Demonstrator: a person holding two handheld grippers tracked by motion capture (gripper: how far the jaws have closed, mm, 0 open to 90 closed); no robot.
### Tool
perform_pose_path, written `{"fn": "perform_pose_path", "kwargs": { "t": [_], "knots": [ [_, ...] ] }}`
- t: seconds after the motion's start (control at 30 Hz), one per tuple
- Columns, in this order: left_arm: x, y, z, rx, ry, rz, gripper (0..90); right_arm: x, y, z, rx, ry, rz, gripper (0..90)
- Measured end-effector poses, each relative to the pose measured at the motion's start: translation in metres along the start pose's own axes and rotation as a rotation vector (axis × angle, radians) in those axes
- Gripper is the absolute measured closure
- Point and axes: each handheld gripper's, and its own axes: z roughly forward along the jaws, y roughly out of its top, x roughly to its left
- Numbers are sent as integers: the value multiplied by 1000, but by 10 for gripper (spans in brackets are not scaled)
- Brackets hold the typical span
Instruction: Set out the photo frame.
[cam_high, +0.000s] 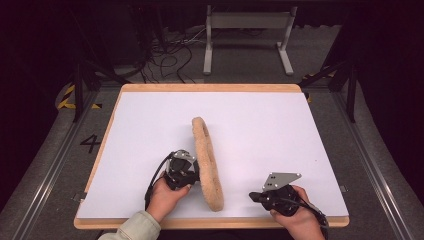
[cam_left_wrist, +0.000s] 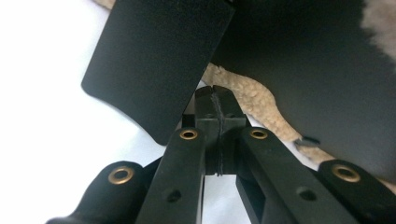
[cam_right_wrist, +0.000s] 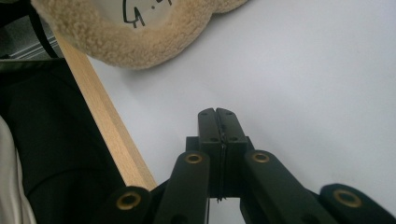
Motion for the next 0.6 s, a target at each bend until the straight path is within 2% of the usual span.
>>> {"fn": "perform_pose_path", "kwargs": {
  "t": [0.17,0.33,0.4,0.43,0.47,0.57,0.6],
  "knots": [
    [8,1,-3,-15,39,13,900,1,0,0,-4,5,-6,900],
    [14,1,-3,-27,19,-21,900,1,0,0,-6,7,-9,900],
    [15,2,-4,-27,33,-25,900,1,1,1,-8,10,-12,900],
    [19,3,-5,-38,51,-11,900,2,1,1,-9,11,-13,900],
    [21,3,-5,-42,51,-23,900,2,1,1,-10,12,-15,900],
    [25,3,-6,-47,59,-14,900,2,1,1,-10,13,-17,900],
    [25,3,-7,-42,63,-30,900,2,1,1,-10,13,-17,900]
  ]
}}
